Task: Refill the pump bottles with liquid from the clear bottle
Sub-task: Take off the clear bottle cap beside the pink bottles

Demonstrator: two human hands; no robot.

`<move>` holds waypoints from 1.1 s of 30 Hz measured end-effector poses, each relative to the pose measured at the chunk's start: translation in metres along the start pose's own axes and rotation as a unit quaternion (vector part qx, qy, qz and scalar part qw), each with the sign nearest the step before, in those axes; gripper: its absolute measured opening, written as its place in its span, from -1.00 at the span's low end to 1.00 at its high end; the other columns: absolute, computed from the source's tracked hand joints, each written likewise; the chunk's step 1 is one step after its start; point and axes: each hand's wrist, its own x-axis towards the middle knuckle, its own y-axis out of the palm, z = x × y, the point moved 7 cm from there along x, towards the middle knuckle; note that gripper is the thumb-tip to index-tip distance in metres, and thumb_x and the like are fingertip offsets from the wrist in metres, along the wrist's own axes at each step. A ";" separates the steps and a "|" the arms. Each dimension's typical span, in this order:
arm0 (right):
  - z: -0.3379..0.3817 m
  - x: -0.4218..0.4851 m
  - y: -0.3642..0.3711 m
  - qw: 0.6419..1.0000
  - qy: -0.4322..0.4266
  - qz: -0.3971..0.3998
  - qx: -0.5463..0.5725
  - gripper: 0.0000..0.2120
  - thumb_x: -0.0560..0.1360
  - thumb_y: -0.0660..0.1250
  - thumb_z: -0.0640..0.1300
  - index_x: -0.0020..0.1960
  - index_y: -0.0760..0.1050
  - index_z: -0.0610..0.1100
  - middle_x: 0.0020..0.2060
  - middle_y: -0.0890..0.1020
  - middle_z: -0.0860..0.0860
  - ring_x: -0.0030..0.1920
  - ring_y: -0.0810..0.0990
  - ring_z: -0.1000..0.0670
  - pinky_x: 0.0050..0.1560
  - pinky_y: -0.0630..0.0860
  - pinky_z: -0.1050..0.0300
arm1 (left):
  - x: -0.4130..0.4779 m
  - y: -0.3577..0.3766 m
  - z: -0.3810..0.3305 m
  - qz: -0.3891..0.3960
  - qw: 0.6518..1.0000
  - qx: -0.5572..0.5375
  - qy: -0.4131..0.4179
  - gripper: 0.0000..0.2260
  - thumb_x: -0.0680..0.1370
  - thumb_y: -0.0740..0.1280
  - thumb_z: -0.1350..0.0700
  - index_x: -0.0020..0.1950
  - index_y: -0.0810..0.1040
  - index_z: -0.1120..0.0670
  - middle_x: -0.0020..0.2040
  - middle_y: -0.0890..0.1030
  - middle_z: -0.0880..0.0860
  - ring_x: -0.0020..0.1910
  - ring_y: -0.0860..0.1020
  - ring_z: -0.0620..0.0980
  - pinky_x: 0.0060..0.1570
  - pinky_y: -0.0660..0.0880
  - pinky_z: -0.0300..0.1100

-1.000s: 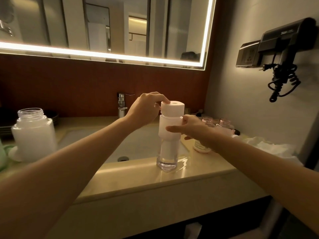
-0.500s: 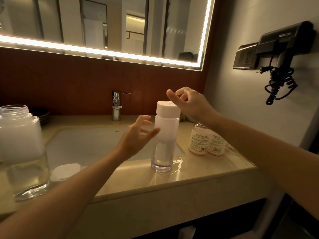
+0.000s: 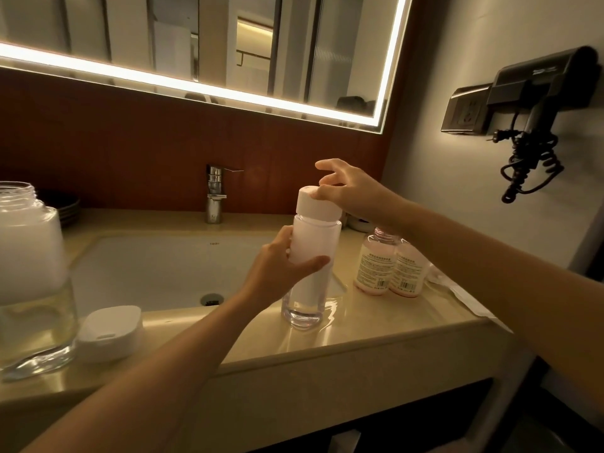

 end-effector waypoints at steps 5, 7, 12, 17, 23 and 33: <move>0.005 0.003 0.004 0.983 -0.025 -0.036 -0.179 -0.33 0.44 0.21 0.28 0.39 0.28 -0.12 0.28 0.45 -0.09 0.21 0.46 -0.07 0.11 0.45 0.08 | -0.002 0.000 -0.001 -0.008 1.000 0.004 0.000 -0.36 0.36 0.41 -0.10 0.35 0.31 0.10 0.24 0.51 0.08 0.13 0.55 0.06 0.03 0.53 -0.11; 0.006 0.003 0.003 0.981 -0.047 -0.049 -0.182 -0.41 0.43 0.26 0.24 0.29 0.40 -0.15 0.17 0.53 -0.07 0.07 0.48 0.00 -0.01 0.45 0.19 | -0.002 0.000 -0.001 -0.010 1.000 0.007 0.003 -0.35 0.35 0.40 -0.11 0.35 0.31 0.10 0.24 0.51 0.08 0.12 0.54 0.04 0.00 0.52 -0.18; 0.001 0.000 0.008 0.998 -0.024 0.039 -0.036 -0.47 0.49 0.29 0.06 0.40 0.28 -0.07 0.31 0.42 -0.06 0.15 0.40 0.02 -0.11 0.38 0.33 | -0.005 0.001 -0.001 -0.004 1.000 -0.006 0.002 -0.27 0.26 0.34 -0.22 0.34 0.32 0.09 0.24 0.52 0.09 0.08 0.54 0.01 -0.03 0.52 -0.18; 0.008 0.004 0.003 0.985 -0.019 -0.003 -0.172 -0.33 0.46 0.15 0.29 0.46 0.17 -0.02 0.41 0.28 -0.09 0.35 0.34 -0.13 0.21 0.39 -0.01 | -0.006 0.000 -0.002 -0.005 1.000 -0.014 -0.003 -0.25 0.24 0.35 -0.23 0.34 0.32 0.08 0.23 0.52 0.08 0.10 0.55 0.05 0.04 0.56 -0.07; 0.009 0.006 0.012 0.981 -0.036 0.032 -0.191 -0.53 0.50 0.26 0.10 0.33 0.32 -0.07 0.26 0.35 -0.07 0.14 0.42 -0.04 -0.03 0.40 0.16 | -0.007 -0.001 -0.001 -0.006 1.000 -0.016 -0.010 -0.19 0.18 0.32 -0.32 0.33 0.34 0.06 0.22 0.53 0.08 0.11 0.56 0.08 0.04 0.57 0.01; 0.012 0.009 0.006 0.968 -0.009 0.050 -0.247 -0.35 0.44 0.21 0.29 0.40 0.24 -0.04 0.31 0.37 -0.09 0.17 0.42 -0.06 0.08 0.45 0.08 | -0.009 0.000 -0.001 -0.010 1.000 -0.016 -0.010 -0.22 0.22 0.34 -0.26 0.35 0.32 0.08 0.24 0.52 0.08 0.11 0.56 0.07 0.03 0.57 -0.04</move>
